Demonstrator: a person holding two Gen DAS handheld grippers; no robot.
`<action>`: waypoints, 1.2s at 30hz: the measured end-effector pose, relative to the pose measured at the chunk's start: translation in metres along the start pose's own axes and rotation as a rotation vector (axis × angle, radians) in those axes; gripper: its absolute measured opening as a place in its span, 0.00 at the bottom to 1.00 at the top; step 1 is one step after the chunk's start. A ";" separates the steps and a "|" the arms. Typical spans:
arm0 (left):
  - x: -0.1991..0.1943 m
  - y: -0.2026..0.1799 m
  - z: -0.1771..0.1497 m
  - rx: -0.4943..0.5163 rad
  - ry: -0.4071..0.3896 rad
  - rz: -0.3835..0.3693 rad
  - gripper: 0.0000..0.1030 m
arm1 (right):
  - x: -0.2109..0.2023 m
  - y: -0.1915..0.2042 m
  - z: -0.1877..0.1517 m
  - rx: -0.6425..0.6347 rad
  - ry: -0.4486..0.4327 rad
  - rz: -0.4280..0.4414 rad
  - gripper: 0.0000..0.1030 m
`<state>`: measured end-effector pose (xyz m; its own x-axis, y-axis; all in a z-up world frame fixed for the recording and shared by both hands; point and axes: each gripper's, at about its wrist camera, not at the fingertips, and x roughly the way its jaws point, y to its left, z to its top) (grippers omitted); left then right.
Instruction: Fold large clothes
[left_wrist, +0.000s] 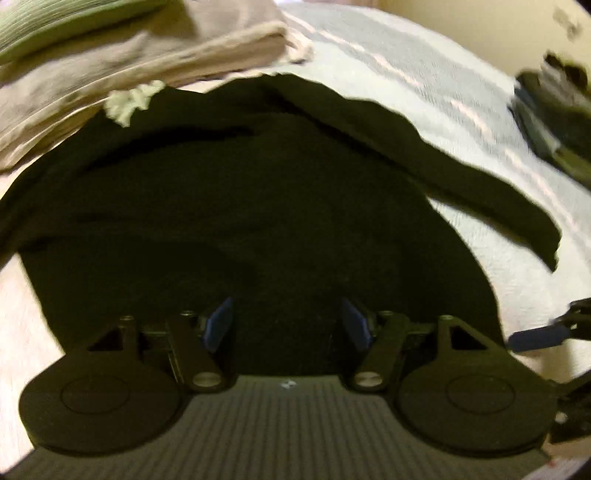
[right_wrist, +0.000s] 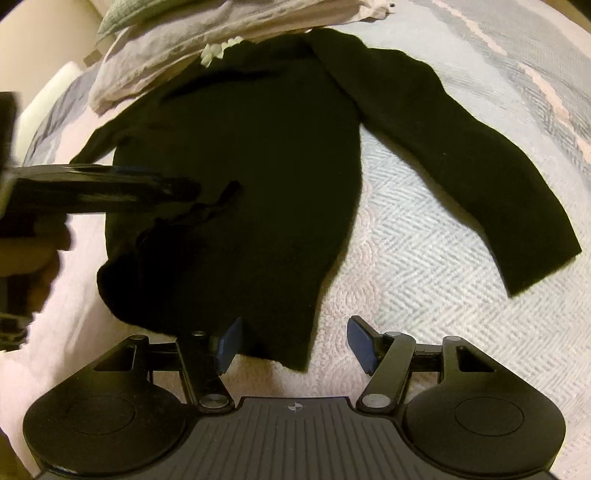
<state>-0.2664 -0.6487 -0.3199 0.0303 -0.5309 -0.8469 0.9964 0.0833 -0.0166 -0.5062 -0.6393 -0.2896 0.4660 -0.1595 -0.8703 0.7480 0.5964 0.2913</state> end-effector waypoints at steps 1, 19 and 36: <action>0.005 -0.004 0.002 0.036 0.019 0.000 0.59 | 0.001 0.000 0.000 0.006 -0.005 -0.002 0.58; -0.129 0.100 -0.048 -0.315 -0.048 0.203 0.00 | -0.001 -0.008 0.004 0.046 -0.023 0.075 0.59; 0.017 -0.014 0.013 0.081 0.115 0.017 0.44 | 0.003 -0.027 -0.009 0.107 0.009 0.118 0.02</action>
<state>-0.2787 -0.6700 -0.3272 0.0427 -0.4294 -0.9021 0.9991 0.0206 0.0375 -0.5289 -0.6483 -0.3040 0.5499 -0.0853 -0.8309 0.7344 0.5231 0.4324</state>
